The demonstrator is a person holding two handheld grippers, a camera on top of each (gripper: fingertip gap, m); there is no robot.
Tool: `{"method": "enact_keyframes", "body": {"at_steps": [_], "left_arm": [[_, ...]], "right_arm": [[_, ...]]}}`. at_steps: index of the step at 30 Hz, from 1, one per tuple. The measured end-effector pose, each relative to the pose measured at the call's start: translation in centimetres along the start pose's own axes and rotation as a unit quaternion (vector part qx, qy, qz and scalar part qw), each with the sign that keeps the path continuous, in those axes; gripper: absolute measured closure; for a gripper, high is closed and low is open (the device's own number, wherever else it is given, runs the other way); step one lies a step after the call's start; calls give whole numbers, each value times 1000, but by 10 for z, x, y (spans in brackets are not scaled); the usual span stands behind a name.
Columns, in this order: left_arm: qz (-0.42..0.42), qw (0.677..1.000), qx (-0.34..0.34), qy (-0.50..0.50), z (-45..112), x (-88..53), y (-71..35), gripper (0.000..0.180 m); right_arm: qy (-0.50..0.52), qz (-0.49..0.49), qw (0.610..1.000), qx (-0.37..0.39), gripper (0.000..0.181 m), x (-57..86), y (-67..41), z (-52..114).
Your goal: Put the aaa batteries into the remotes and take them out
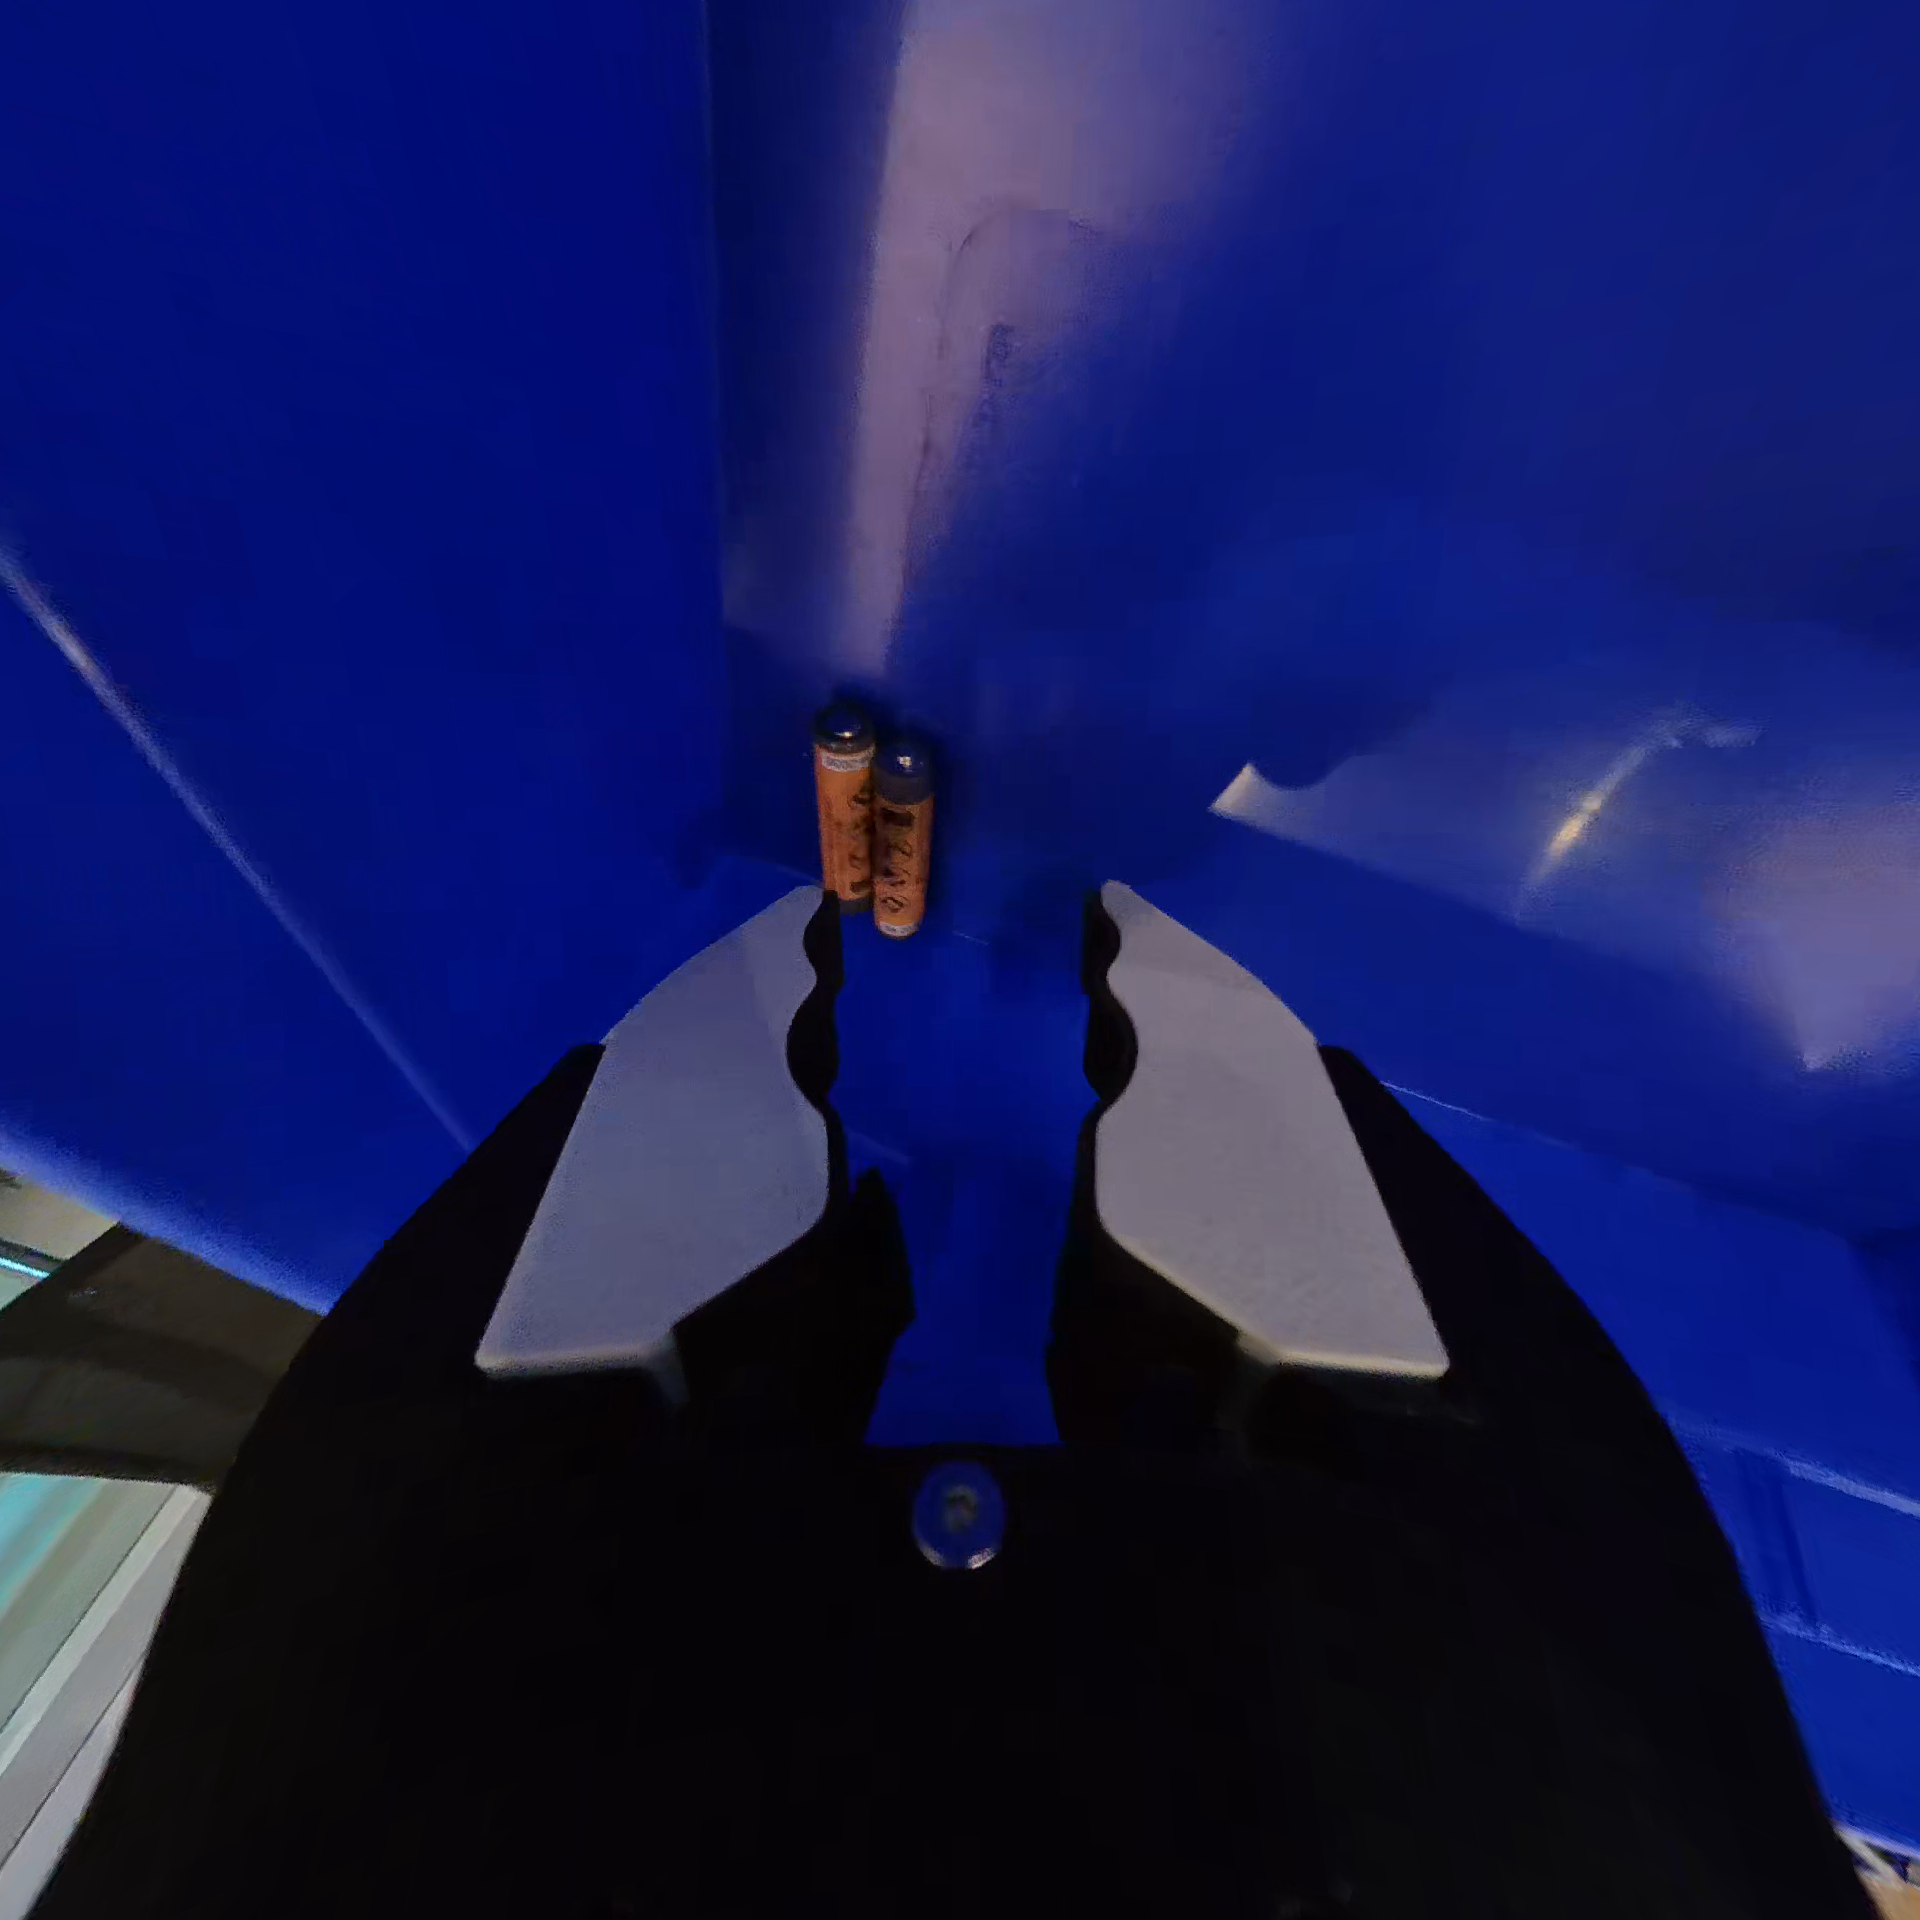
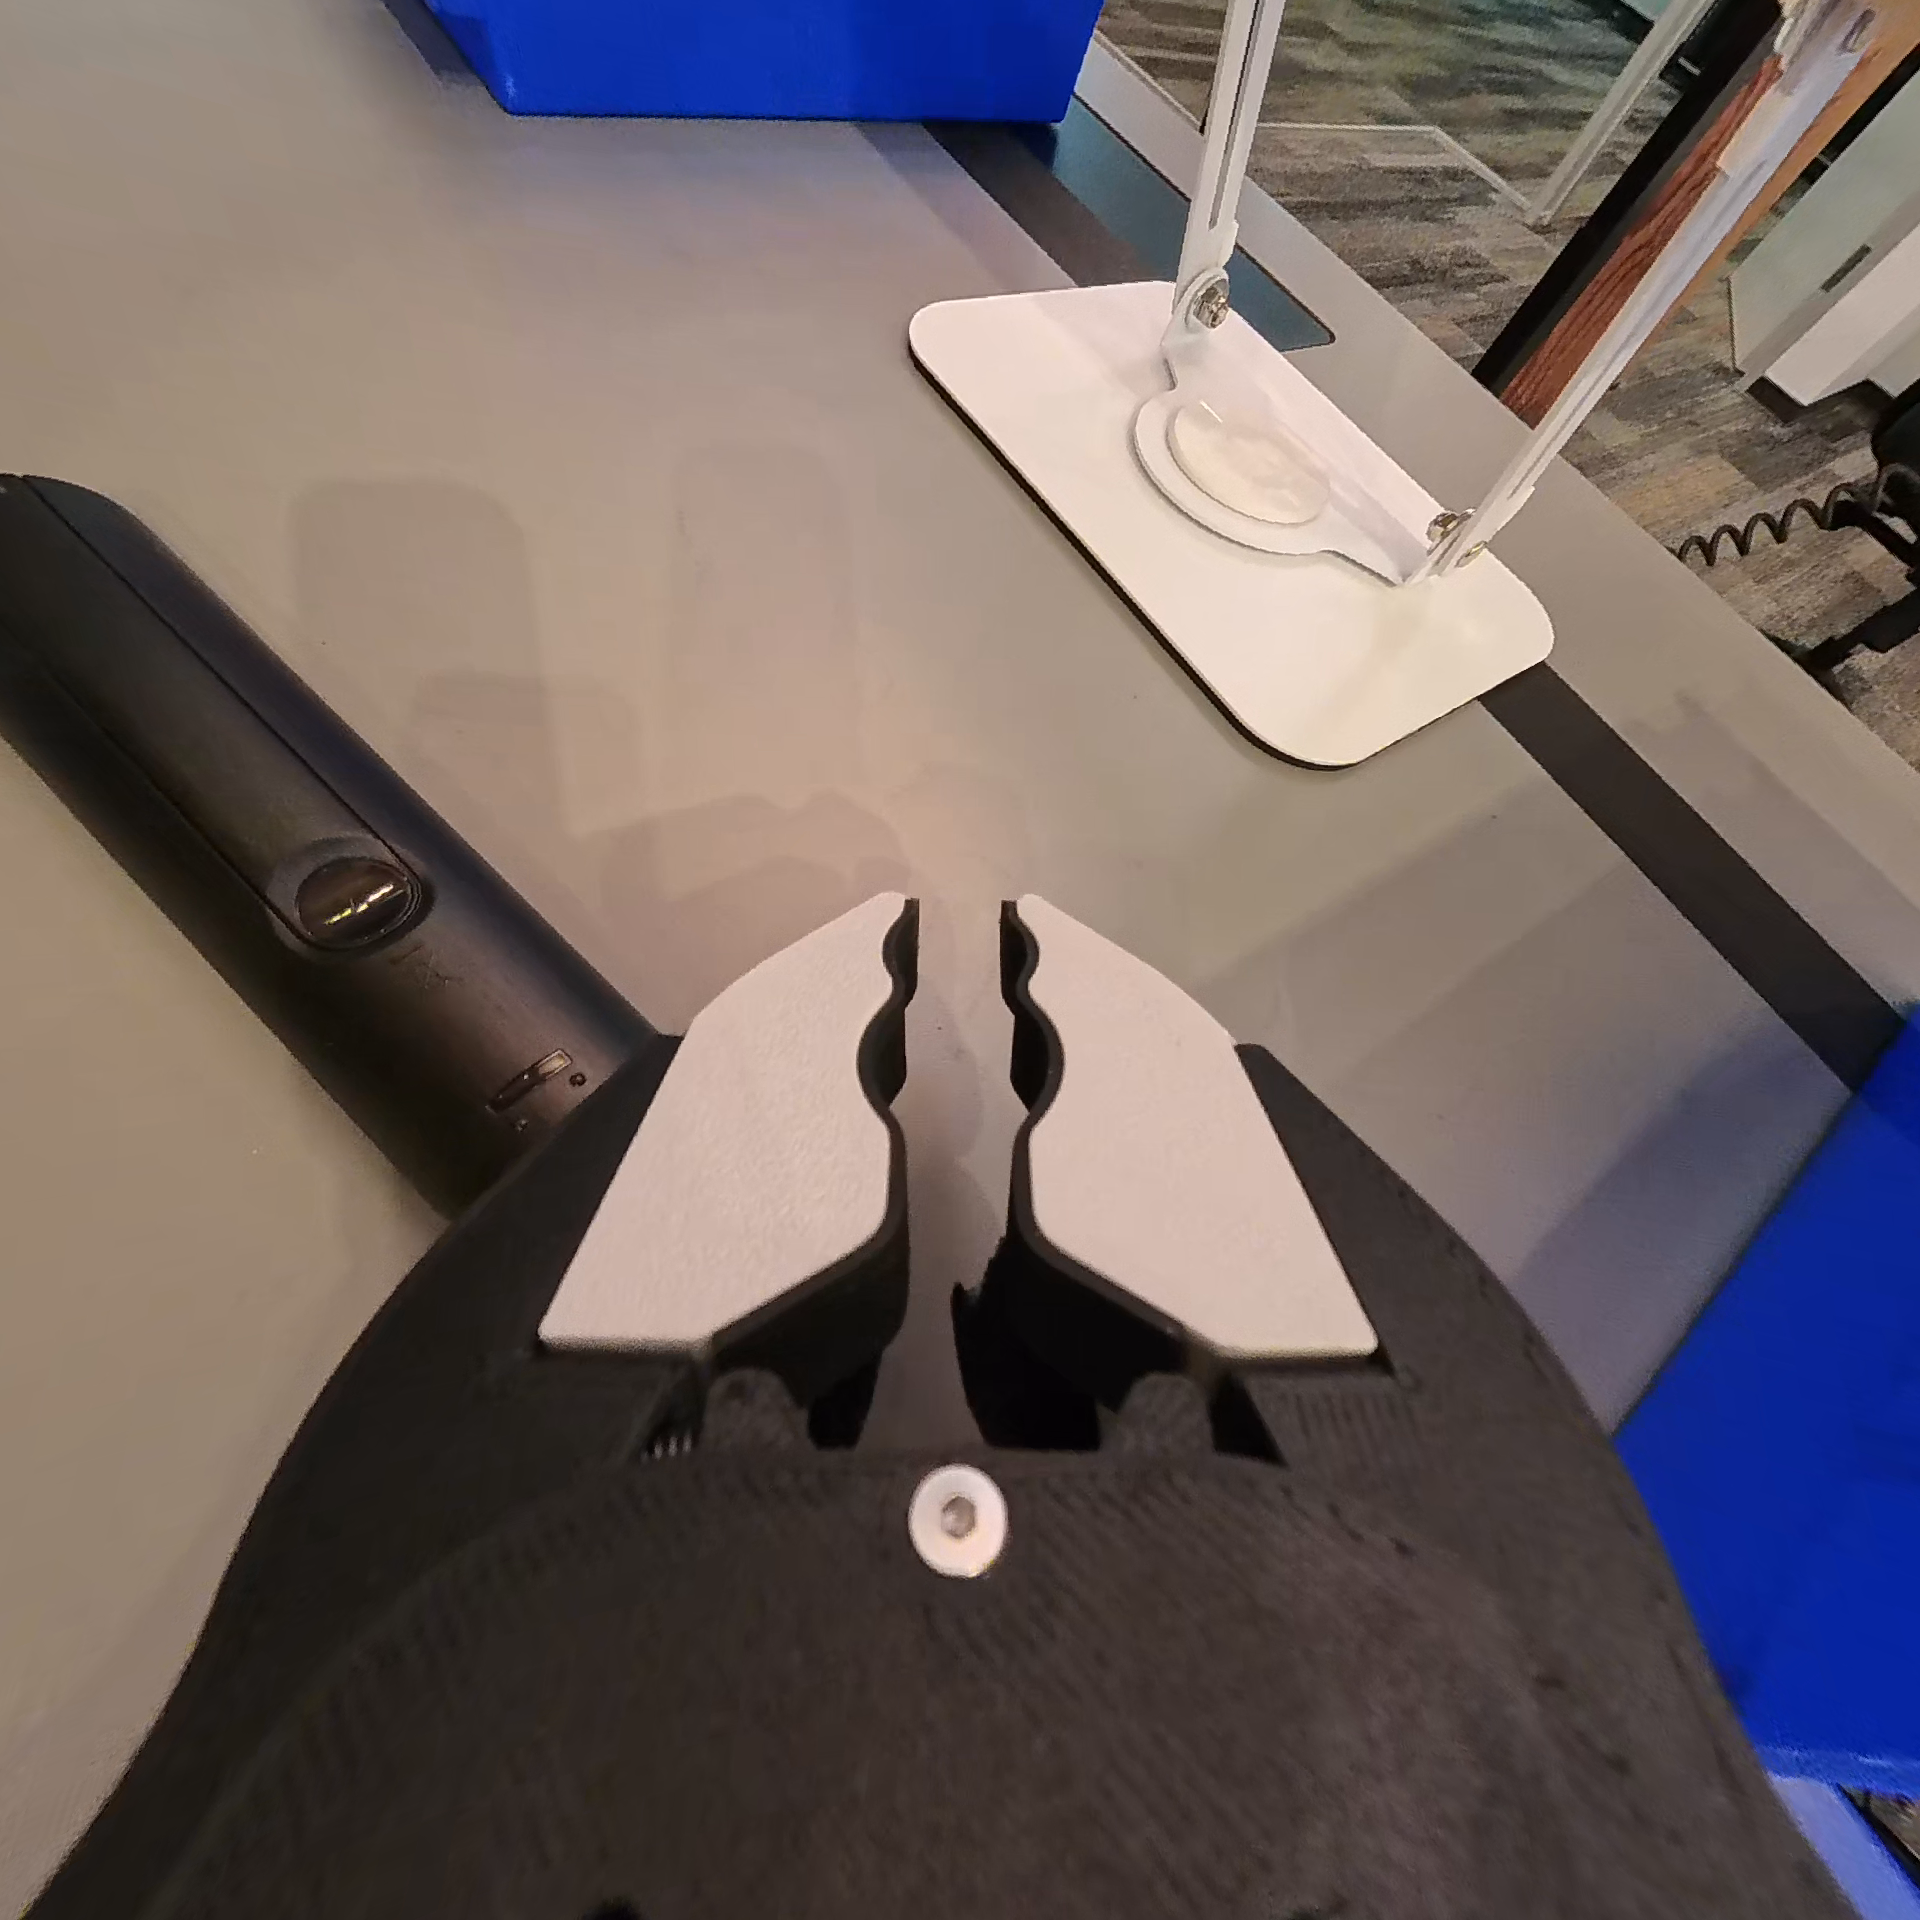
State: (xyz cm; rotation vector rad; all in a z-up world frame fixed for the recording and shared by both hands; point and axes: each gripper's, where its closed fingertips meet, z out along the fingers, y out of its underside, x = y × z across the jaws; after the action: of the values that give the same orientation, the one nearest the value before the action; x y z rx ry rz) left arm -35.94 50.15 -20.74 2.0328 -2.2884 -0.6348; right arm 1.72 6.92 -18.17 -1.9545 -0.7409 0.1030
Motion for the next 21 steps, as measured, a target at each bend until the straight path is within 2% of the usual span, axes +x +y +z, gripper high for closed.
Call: {"method": "enact_keyframes", "body": {"at_steps": [9, 12, 21], "left_arm": [[15, 999, -37, 34, 11, -8, -4, 144], [9, 996, -44, 83, 12, -1, -4, 158], [6, 993, -72, 92, 11, 2, -4, 158]], "right_arm": [[-2, -7, 1000, -6, 167, -2, 1, 1], [-2, -10, 1000, -7, 167, -3, 1, 2], [-4, -13, 1000, -10, 167, -4, 2, 2]]}}
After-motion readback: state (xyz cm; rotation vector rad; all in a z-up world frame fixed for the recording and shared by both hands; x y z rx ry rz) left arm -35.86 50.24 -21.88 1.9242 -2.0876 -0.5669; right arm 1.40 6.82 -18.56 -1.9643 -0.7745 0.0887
